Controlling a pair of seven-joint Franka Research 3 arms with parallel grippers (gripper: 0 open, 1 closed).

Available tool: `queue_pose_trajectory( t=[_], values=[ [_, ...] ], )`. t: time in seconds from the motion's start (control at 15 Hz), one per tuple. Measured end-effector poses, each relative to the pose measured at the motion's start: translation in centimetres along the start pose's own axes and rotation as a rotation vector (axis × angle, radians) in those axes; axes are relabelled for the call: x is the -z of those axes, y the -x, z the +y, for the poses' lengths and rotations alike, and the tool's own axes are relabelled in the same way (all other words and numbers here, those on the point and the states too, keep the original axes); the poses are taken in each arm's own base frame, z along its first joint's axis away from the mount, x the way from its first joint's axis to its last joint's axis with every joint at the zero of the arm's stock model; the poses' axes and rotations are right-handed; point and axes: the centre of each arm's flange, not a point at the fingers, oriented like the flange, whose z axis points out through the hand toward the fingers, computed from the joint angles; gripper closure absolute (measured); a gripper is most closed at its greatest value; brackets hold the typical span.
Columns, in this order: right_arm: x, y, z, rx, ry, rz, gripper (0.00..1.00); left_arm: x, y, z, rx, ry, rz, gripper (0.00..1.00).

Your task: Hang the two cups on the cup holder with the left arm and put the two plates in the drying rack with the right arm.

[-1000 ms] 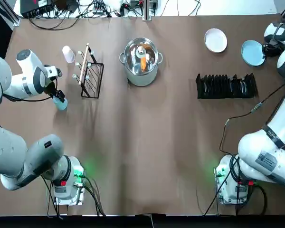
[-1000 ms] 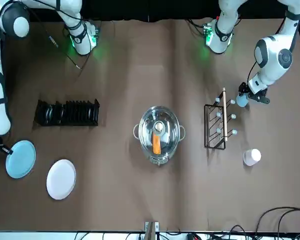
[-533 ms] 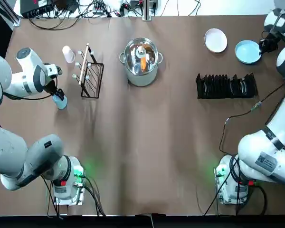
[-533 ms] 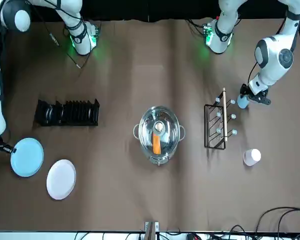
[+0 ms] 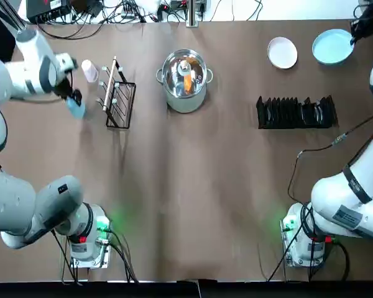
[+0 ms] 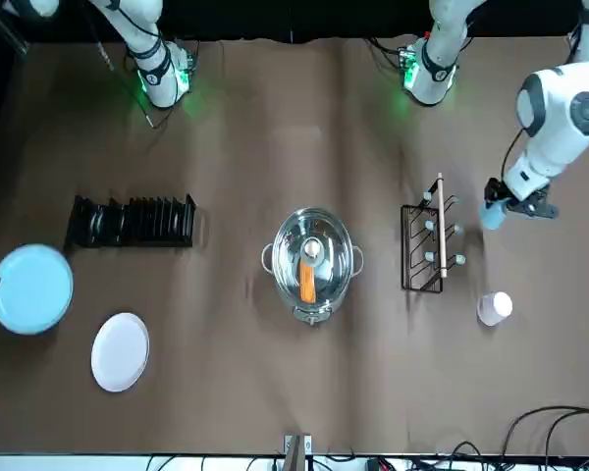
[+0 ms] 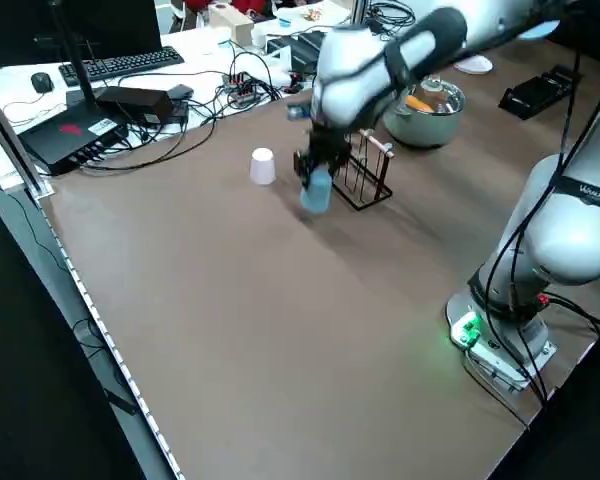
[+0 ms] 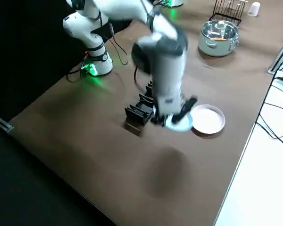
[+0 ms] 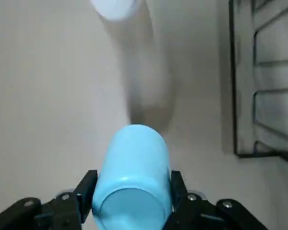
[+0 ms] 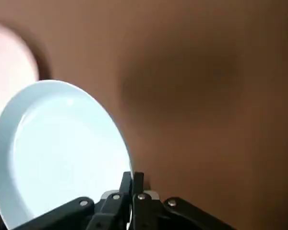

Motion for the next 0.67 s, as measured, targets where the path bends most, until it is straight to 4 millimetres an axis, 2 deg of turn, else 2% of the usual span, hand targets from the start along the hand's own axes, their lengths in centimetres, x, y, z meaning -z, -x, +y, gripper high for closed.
queue_pose_trajectory(
  t=[0.13,0.27,0.33,0.4,0.53,0.67],
  values=[
    [4.2,1.1,-4.1,0.103,0.062,-0.072,0.97,5.1,-3.3,0.2,0.034,-0.002,-0.034,0.34],
    [6.6,2.5,-7.7,0.182,0.139,-0.109,0.97,10.3,-6.2,0.9,0.071,-0.001,-0.064,0.34],
    [6.5,4.4,-9.8,0.251,0.227,-0.16,0.97,14.4,-8.8,2.7,0.119,0.006,-0.082,0.34],
    [5.9,5.4,-10.4,0.286,0.274,-0.193,0.97,15.9,-9.9,3.8,0.145,0.01,-0.082,0.34],
    [4.4,7.0,-11.8,0.365,0.371,-0.256,0.97,17.6,-11.7,7.0,0.197,0.016,-0.078,0.34],
    [2.4,8.4,-13.6,0.442,0.44,-0.304,0.97,17.8,-12.9,10.7,0.241,0.022,-0.084,0.34]
  ],
)
